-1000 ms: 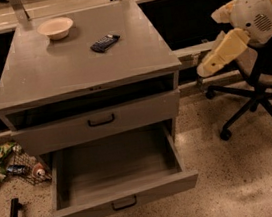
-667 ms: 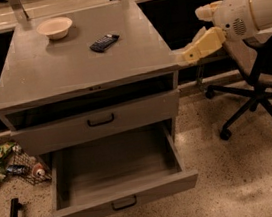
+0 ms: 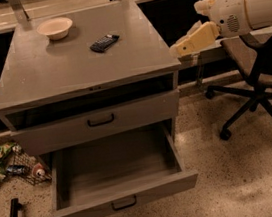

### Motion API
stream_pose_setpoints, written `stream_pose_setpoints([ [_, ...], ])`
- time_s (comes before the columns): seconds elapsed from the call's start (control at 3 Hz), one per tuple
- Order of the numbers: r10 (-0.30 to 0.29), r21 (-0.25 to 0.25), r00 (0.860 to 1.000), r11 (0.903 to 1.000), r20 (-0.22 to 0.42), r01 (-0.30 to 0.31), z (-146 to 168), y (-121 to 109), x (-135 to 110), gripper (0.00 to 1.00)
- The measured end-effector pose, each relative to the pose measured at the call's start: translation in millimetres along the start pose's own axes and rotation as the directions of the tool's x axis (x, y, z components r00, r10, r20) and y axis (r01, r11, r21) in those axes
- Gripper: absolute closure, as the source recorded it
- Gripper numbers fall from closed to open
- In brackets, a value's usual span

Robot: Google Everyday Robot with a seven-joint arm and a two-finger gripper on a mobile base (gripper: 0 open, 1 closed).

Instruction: Place rxbar blueberry into middle drawer

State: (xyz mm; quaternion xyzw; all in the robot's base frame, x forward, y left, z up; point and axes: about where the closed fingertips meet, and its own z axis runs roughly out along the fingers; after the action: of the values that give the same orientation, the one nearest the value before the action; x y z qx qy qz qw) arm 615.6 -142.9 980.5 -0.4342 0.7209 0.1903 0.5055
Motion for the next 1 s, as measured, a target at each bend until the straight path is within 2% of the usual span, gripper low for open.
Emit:
stream_pose_setpoints([
  [0.33,0.050,0.034,0.996,0.9981,0.074,-0.052,26.2,-6.1,-1.7,0.00],
  [0.67,0.072,0.004,0.982,0.9973,0.173,-0.074,96.4,-30.7,-3.2,0.00],
  [1.0,0.081,-0.029,0.971,0.9967,0.223,-0.076,139.8,-48.2,-9.8,0.00],
])
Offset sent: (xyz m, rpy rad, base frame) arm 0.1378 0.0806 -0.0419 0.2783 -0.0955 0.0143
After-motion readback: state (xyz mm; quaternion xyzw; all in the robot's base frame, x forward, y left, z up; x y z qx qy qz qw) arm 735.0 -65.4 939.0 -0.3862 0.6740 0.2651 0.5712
